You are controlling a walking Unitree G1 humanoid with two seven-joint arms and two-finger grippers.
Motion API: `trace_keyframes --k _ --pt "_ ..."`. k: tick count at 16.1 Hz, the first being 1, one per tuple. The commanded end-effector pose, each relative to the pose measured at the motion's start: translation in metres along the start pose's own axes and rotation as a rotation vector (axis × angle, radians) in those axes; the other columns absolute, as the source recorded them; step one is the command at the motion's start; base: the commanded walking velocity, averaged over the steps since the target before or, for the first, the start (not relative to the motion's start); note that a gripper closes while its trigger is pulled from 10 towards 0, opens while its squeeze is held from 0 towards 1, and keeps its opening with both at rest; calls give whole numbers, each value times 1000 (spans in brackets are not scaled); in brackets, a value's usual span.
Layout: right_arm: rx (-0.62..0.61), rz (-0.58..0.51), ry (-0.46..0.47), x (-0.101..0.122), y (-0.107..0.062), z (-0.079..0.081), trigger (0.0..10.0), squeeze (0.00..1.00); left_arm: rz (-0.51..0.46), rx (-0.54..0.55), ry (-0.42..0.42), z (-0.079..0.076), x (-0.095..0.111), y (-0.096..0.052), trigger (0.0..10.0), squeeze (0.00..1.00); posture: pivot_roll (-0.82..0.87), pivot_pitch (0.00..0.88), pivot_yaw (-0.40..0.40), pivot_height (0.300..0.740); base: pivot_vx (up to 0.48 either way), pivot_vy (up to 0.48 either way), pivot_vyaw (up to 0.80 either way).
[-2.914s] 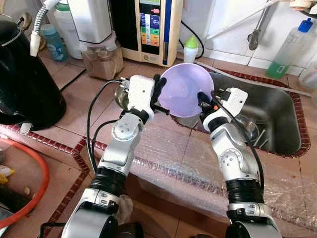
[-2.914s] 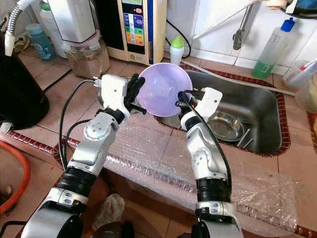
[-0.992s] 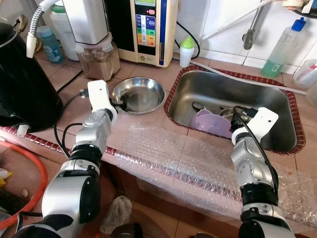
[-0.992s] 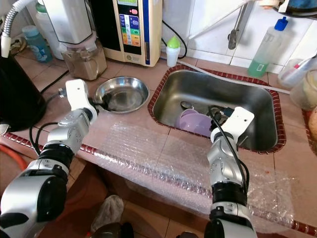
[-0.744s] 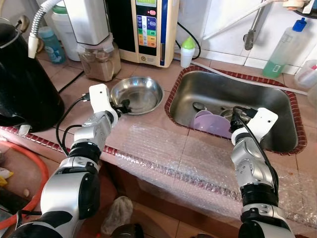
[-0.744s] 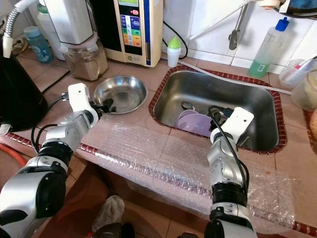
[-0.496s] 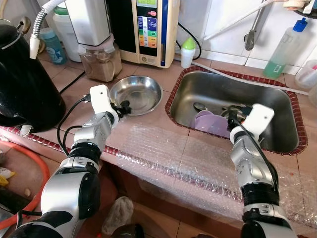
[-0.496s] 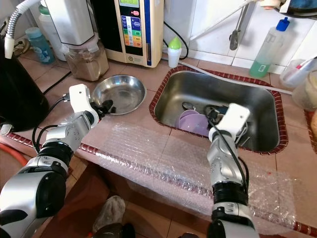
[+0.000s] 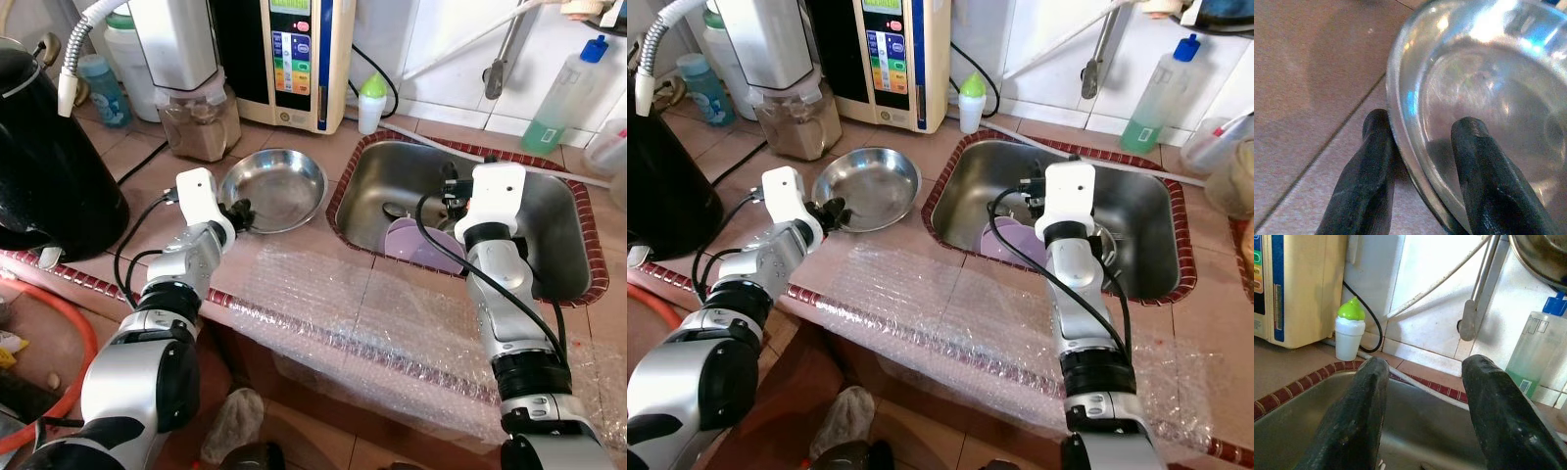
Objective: Kitchen organization
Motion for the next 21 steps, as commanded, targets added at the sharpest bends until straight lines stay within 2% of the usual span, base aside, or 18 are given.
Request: trace_keyframes --k 1,3,5,7,8,9,13,16,19,21 --pt "-7 21 44 -2 0 -2 10000 0 20 -10 6 -2 -6 0 0 0 -106 14 56 740 0 0 0" --pt "-39 106 180 -15 -3 0 10000 0 -36 -21 21 -4 0 0 0 0 -104 15 54 740 0 0 0" --pt "-24 180 345 -22 -4 9 10000 0 -25 -38 42 -6 -7 -1 0 0 -105 15 52 740 0 0 0" --pt "-3 193 377 -22 -4 14 10000 0 -23 -43 39 -7 -11 -2 0 0 -104 15 51 740 0 0 0" --pt "1 211 421 -23 -3 17 10000 0 -48 -74 34 -12 -10 -2 0 0 -103 15 47 740 0 0 0" --pt "13 233 467 -24 -2 20 10000 0 -66 -94 67 -16 -9 -3 0 0 -102 15 45 740 0 0 0" --pt "81 267 565 -22 -3 36 10000 0 -112 -161 36 -28 -7 -5 0 0 -99 15 42 740 0 0 0" --pt "243 304 698 -16 -10 63 10000 0 -160 -233 48 -42 -5 -8 0 0 -100 14 42 740 0 0 0" --pt "334 309 739 -10 -16 80 10000 0 -181 -286 46 -54 -3 -10 0 0 -99 12 42 740 0 0 0" --pt "345 314 747 -10 -16 82 10000 0 -179 -289 56 -55 -4 -10 0 0 -98 10 41 740 0 0 0"
Point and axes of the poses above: a point about 5 cm out from each wrist's last joint towards the gripper, its own y axis pointing out of the wrist towards the gripper, its own x axis along the axis of the wrist's last joint, z = x × y, the point moved 3 cm from there along y, pointing out of the wrist towards the gripper, and after that the axes turned 8 degrees about -y, right-handed, at the moved point
